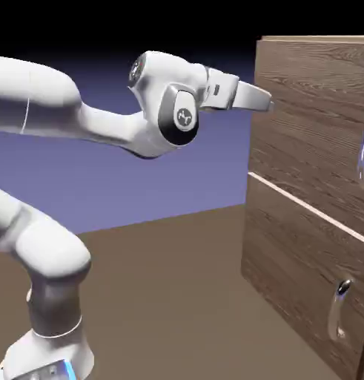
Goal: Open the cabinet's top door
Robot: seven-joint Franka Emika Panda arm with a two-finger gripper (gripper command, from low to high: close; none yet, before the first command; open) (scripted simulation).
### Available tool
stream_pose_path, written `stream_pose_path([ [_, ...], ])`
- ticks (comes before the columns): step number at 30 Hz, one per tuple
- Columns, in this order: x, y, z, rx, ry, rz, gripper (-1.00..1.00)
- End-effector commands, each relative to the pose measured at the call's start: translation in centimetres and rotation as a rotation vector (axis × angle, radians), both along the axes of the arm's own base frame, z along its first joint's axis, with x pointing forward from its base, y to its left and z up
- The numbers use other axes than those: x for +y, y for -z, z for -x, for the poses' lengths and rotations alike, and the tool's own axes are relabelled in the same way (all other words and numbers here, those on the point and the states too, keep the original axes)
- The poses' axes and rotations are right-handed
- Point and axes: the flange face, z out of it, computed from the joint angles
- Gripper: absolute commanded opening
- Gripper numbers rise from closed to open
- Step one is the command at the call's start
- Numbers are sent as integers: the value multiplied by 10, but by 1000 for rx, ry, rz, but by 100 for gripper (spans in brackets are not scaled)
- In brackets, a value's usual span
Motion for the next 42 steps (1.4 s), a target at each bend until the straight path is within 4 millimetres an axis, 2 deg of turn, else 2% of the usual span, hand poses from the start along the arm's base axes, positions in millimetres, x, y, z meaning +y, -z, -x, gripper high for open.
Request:
stream_pose_path([
  [1,-6,-5,2,-21,-1,-3,0],
  [8,-56,-25,10,-145,3,-26,0],
  [15,-113,-17,8,-225,16,-51,0],
  [22,-170,21,-8,-254,33,-73,0],
  [29,-218,88,-35,-231,45,-86,0],
  [30,-224,98,-39,-224,46,-87,0],
  [35,-222,98,-89,-224,46,-87,0],
  [36,-222,98,-89,-224,46,-87,-100],
  [37,-222,98,-89,-224,46,-87,-100],
  [42,-207,98,-47,-228,145,-76,-100],
])
